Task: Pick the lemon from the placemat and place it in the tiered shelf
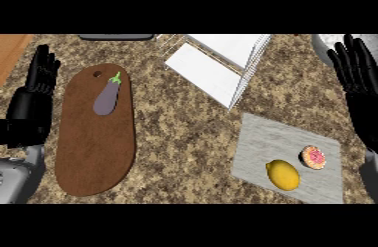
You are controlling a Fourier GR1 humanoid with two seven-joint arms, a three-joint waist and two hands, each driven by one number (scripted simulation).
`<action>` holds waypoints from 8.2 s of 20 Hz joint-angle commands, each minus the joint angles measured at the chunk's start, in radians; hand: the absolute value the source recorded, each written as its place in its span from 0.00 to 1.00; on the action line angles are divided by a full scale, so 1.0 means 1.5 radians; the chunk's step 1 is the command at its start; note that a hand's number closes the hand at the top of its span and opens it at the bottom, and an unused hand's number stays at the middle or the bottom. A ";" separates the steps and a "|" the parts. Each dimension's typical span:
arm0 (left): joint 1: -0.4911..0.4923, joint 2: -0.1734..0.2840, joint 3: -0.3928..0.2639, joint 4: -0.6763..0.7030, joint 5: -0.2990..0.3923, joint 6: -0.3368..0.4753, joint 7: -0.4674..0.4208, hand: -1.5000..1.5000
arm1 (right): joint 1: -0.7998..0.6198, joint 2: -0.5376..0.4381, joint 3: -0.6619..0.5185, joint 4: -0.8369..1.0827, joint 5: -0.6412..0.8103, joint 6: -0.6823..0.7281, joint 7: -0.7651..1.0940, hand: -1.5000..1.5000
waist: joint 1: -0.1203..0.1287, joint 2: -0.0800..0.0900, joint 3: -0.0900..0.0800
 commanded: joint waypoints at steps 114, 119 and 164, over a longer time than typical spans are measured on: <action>0.098 -0.116 0.128 0.135 -0.066 -0.285 0.116 0.50 | -0.316 0.314 0.347 0.025 0.915 -0.051 1.072 1.00 | 0.055 -0.012 -0.005; 0.129 -0.095 0.154 0.115 -0.050 -0.294 0.119 0.50 | -0.437 0.314 0.311 0.041 0.925 -0.014 1.117 1.00 | 0.057 -0.024 -0.005; 0.149 -0.091 0.196 0.100 -0.043 -0.292 0.111 0.50 | -0.755 0.290 -0.095 0.553 1.075 -0.064 1.000 1.00 | 0.003 -0.016 -0.002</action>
